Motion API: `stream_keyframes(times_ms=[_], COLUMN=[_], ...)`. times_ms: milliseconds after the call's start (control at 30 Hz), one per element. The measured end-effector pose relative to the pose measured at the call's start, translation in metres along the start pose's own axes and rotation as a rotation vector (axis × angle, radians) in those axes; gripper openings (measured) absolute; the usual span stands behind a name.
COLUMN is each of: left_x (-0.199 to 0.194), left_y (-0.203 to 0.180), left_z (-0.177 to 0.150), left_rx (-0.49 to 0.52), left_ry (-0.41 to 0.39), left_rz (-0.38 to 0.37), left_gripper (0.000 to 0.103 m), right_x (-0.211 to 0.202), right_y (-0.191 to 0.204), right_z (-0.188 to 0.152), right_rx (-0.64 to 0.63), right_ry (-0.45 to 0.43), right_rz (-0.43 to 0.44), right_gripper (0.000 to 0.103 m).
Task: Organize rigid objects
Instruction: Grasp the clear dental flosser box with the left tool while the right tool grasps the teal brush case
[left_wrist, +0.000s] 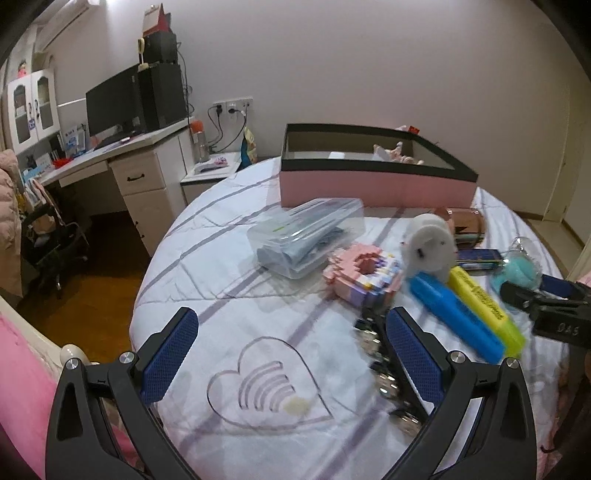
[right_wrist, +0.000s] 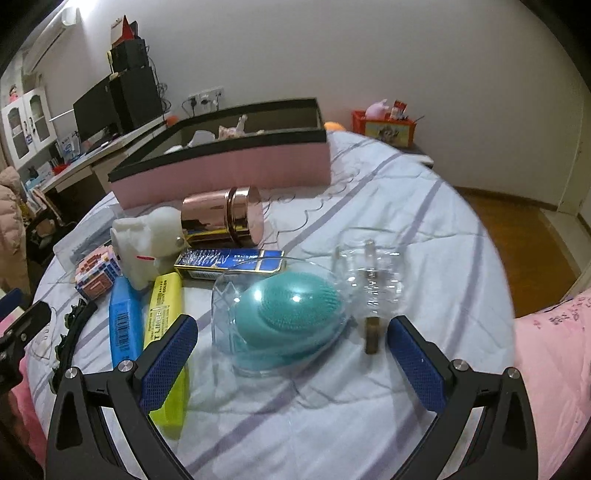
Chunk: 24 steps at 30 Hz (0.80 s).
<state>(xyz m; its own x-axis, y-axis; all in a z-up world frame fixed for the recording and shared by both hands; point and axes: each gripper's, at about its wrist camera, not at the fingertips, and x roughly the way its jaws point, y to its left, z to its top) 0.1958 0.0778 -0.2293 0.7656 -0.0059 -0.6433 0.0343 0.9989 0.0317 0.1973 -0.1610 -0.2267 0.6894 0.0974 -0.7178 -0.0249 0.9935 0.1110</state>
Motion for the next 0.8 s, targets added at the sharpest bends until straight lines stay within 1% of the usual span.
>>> stream_keyframes(times_ms=[100,167,200,233,367,500,633,700,767,800], left_x=[0.011,0.018,0.022,0.025,0.038,0.052,0.074,0.085,0.091,0.098], left_y=[0.005,0.007,0.008,0.008,0.010,0.012,0.014,0.014,0.014,0.011], left_z=[0.005,0.010,0.012,0.015,0.026,0.043,0.055,0.061,0.065,0.067], left_rx=[-0.005,-0.011,-0.013,-0.015,-0.011,0.024,0.037,0.028,0.020,0.025], left_ry=[0.014,0.023,0.028,0.032,0.045,0.046,0.078,0.110,0.119,0.143], left_rz=[-0.010,-0.027,-0.036,-0.045,-0.082,-0.095,-0.119,-0.174,-0.197,-0.208], left_gripper=[0.103,0.103,0.103,0.103,0.103,0.103,0.103,0.103,0.103,0.103], right_x=[0.001,0.005,0.006,0.006,0.006,-0.002,-0.013,-0.016,-0.017,-0.019], right_y=[-0.002,-0.003,-0.003,-0.002,-0.002,-0.006,-0.007,-0.006,-0.004,-0.003], right_z=[0.002,0.005,0.005,0.007,0.009,0.007,0.007,0.009,0.011,0.012], right_rx=[0.004,-0.002,-0.009,-0.018,-0.029,-0.019,-0.013,-0.008,-0.015,-0.015], right_ry=[0.005,0.023,0.024,0.023,0.023,0.010,-0.012,-0.023,-0.022,-0.033], right_rz=[-0.011,0.009,0.016,0.022,0.022,0.054,0.059,0.063,0.059,0.056], right_gripper=[0.091,0.086,0.078,0.074,0.074,0.073,0.072,0.072,0.072,0.072])
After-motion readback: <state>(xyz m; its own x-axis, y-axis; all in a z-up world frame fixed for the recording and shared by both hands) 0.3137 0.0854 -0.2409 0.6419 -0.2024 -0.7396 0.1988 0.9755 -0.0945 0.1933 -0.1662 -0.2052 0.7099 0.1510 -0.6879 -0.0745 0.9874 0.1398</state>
